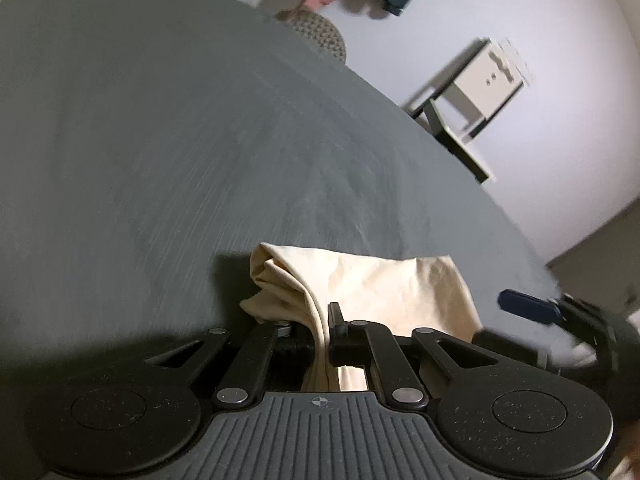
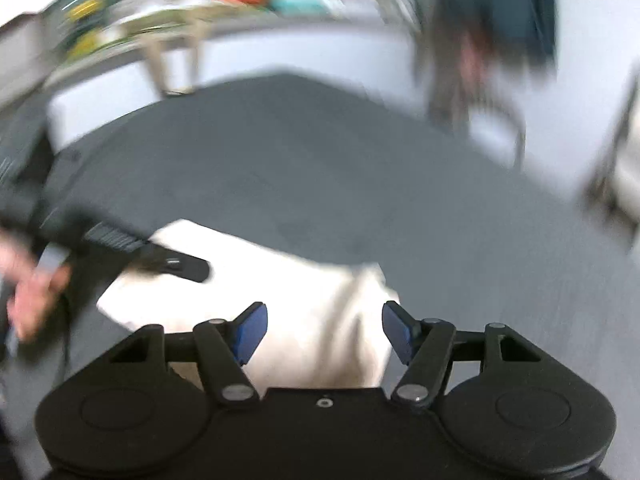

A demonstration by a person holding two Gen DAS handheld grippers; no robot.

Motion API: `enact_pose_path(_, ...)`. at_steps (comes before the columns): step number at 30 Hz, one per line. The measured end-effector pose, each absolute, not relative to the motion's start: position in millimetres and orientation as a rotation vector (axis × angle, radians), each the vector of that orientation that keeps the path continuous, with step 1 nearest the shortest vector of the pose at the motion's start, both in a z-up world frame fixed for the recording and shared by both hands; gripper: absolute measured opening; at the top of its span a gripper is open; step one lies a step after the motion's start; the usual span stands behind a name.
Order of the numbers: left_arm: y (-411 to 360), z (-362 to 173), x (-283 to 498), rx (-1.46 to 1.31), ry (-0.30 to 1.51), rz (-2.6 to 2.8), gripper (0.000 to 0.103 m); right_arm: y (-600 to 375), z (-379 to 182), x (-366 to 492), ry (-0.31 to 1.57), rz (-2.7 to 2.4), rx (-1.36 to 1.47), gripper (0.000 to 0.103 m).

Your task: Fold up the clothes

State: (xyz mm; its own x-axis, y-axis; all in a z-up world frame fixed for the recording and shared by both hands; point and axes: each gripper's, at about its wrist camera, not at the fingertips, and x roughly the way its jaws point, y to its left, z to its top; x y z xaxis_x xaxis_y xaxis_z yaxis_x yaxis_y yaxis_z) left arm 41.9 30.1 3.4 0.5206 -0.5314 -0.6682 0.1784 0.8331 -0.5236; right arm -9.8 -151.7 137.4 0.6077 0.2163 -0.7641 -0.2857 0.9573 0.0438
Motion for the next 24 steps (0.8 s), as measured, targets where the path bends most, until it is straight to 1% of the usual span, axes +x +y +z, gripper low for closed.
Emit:
enact_pose_path(4, 32, 14, 42, -0.330, 0.902, -0.432, 0.006, -197, 120, 25, 1.040, 0.256, 0.188, 0.062)
enact_pose_path(8, 41, 18, 35, -0.277, 0.891, -0.427, 0.006, -219, 97, 43, 1.156, 0.240, 0.351, 0.062)
enact_pose_path(12, 41, 20, 33, -0.261, 0.890, -0.429, 0.006, -222, 92, 58, 1.206, 0.261, 0.413, 0.062)
enact_pose_path(13, 42, 21, 33, -0.256, 0.890, -0.429, 0.006, -222, 91, 61, 1.222, 0.267, 0.427, 0.059)
enact_pose_path(15, 43, 21, 32, -0.247, 0.888, -0.431, 0.006, -221, 89, 67, 1.257, 0.276, 0.433, 0.058)
enact_pose_path(17, 35, 19, 34, -0.243, 0.887, -0.432, 0.006, -218, 90, 72, 1.277, 0.293, 0.382, 0.052)
enact_pose_path(19, 31, 18, 34, -0.238, 0.884, -0.432, 0.006, -215, 90, 72, 1.277, 0.300, 0.335, 0.042)
enact_pose_path(20, 29, 17, 33, -0.234, 0.880, -0.434, 0.006, -214, 91, 72, 1.270, 0.304, 0.317, 0.038)
enact_pose_path(21, 29, 17, 31, -0.227, 0.874, -0.435, 0.006, -214, 91, 70, 1.259, 0.308, 0.308, 0.032)
enact_pose_path(23, 32, 18, 23, -0.203, 0.857, -0.436, 0.006, -217, 89, 64, 1.230, 0.313, 0.341, 0.025)
enact_pose_path(24, 32, 19, 21, -0.190, 0.847, -0.437, 0.006, -218, 88, 65, 1.219, 0.313, 0.361, 0.019)
